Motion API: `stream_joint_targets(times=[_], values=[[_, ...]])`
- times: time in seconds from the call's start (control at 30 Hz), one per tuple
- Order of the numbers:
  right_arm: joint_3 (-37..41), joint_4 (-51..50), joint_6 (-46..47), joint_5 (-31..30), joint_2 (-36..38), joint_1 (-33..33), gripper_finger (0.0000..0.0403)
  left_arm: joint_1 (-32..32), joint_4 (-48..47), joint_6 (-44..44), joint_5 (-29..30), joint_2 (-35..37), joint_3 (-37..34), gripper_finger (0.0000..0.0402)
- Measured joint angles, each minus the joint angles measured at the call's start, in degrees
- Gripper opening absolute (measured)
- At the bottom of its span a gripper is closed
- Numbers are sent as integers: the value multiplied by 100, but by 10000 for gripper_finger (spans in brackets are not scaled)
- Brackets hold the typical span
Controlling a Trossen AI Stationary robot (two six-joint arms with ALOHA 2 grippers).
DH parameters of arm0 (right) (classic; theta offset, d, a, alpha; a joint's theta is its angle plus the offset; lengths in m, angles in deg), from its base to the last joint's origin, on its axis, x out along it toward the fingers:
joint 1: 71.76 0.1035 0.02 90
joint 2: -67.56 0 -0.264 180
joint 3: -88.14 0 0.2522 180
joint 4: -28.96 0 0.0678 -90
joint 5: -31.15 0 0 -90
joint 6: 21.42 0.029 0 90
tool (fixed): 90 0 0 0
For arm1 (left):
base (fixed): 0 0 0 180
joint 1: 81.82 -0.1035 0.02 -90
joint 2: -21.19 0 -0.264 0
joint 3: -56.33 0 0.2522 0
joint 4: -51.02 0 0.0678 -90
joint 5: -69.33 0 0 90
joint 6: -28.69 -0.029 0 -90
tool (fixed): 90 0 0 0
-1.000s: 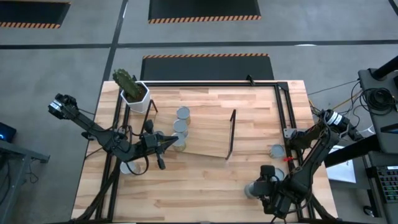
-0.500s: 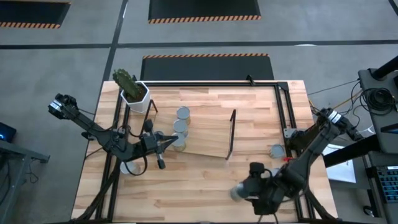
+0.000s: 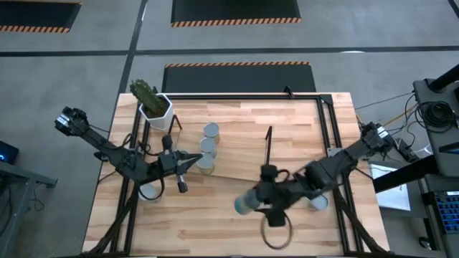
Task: Pick and place cans onto a shelf
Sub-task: Put the canned cherries on the shelf
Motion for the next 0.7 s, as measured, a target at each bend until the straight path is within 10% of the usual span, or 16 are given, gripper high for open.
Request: stream_joint_targets(times=[0.7], values=[[-2105,-1680,-1416,124,-1630,-2575,309,152,-71,-209,-3,96,1,0]])
